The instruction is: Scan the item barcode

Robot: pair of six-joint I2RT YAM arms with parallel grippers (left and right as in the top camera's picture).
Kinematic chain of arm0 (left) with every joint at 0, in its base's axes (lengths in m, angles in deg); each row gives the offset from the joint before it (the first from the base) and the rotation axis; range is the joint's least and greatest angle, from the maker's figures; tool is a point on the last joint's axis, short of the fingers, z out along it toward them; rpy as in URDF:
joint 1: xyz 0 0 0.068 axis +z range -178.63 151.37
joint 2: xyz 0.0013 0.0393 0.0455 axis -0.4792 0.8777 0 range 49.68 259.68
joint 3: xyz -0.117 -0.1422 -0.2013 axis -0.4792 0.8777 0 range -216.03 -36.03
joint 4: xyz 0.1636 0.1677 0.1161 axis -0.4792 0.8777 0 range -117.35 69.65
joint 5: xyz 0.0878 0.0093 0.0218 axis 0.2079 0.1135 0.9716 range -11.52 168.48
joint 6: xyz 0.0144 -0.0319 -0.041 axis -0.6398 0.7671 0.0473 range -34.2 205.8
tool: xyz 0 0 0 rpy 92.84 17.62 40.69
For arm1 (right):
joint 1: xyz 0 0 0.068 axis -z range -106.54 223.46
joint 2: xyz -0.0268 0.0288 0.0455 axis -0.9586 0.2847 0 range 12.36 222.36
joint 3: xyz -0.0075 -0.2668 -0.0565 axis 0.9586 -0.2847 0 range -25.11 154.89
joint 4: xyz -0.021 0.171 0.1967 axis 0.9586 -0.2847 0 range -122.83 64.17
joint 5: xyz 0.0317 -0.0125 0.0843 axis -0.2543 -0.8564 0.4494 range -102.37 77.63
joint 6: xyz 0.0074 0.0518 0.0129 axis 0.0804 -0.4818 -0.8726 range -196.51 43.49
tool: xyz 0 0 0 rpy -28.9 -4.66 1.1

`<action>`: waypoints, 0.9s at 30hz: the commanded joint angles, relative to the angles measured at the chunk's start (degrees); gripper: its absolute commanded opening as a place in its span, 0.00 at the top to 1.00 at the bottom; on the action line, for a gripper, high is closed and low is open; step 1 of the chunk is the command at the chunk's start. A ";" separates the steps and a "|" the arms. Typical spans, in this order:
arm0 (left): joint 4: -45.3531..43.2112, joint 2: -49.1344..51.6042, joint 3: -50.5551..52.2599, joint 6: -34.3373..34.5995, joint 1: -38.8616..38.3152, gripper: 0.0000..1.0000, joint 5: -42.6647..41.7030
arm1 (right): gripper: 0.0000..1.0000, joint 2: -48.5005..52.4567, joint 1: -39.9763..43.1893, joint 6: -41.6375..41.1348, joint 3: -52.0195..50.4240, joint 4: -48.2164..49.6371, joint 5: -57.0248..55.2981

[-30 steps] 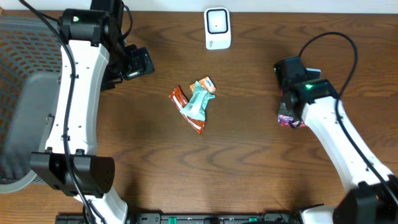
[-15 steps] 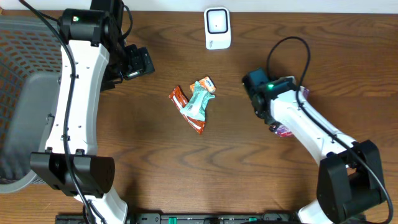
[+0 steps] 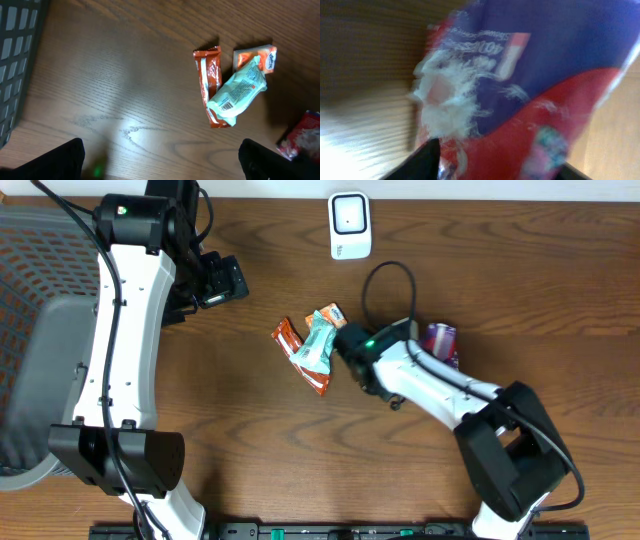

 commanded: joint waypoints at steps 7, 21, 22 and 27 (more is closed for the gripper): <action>0.31 0.50 -0.11 0.09 0.20 0.02 0.33 | 0.01 0.72 -6.86 3.78 14.12 -1.42 9.01; 0.33 0.50 -0.11 0.09 0.20 0.02 0.33 | 0.01 0.74 -3.50 11.52 23.37 -6.71 18.05; 0.33 0.50 -0.11 0.09 0.20 0.02 0.33 | 0.01 0.74 -3.50 11.52 23.37 -6.54 19.39; 0.33 0.50 -0.11 0.09 0.20 0.02 0.33 | 0.01 0.74 -3.50 11.50 22.71 -4.00 26.82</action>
